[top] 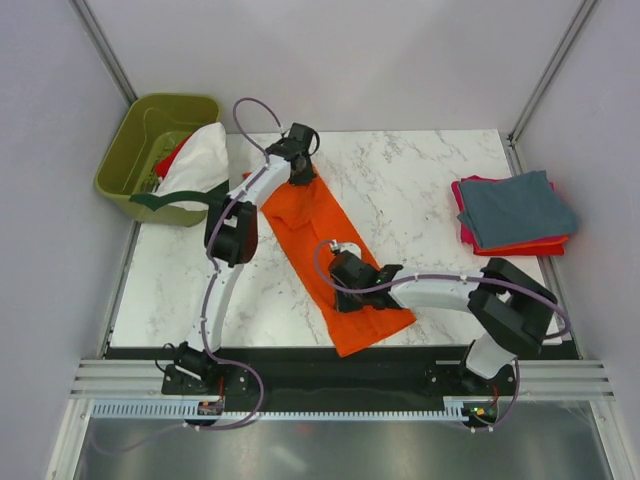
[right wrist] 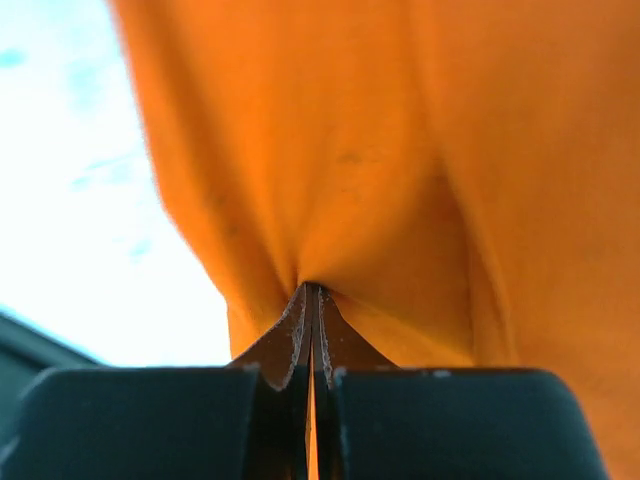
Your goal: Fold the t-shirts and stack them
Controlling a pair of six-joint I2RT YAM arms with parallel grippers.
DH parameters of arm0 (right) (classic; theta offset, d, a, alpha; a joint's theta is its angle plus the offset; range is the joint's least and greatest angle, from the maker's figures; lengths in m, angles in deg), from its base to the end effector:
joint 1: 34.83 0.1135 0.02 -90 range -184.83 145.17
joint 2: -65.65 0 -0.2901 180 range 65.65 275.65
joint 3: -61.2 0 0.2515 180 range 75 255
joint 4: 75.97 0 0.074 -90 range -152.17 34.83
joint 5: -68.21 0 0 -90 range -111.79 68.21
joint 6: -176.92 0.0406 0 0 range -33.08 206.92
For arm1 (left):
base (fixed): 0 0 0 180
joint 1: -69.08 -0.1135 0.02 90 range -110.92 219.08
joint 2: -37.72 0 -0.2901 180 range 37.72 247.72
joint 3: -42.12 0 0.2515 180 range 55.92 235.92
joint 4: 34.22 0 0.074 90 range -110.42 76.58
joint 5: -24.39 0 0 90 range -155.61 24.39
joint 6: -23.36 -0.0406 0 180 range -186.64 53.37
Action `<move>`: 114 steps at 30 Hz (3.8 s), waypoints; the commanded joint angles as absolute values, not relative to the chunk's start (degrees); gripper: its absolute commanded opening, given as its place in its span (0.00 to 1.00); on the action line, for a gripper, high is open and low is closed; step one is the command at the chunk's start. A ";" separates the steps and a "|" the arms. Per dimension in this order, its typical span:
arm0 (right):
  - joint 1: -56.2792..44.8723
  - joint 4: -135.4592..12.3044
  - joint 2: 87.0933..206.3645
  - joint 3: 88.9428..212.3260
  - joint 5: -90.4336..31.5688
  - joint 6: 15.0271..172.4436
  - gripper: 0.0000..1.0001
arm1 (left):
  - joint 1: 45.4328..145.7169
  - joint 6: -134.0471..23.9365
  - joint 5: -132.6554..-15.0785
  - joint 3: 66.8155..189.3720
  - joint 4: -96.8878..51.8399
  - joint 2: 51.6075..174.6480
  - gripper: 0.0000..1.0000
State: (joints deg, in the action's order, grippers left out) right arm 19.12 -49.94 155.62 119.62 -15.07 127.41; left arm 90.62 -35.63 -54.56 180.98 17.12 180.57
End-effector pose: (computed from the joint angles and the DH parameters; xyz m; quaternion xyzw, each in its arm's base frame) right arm 0.1777 0.2361 0.1755 -0.0961 0.9539 0.1663 0.2306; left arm 0.5301 -0.2009 0.1776 -0.1070 0.9445 -0.0489 0.3066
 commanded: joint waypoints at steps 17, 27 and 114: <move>-7.30 -52.59 155.11 138.27 -30.30 120.41 0.31 | 93.86 -37.19 -72.38 194.10 7.98 183.81 0.11; -19.70 -56.55 179.53 158.30 -45.77 118.12 0.56 | 91.22 -35.18 -67.73 165.02 -2.11 157.36 0.24; -7.51 -44.08 132.98 103.57 -33.40 124.01 0.53 | 103.87 -18.74 -80.81 85.81 -9.61 109.44 0.49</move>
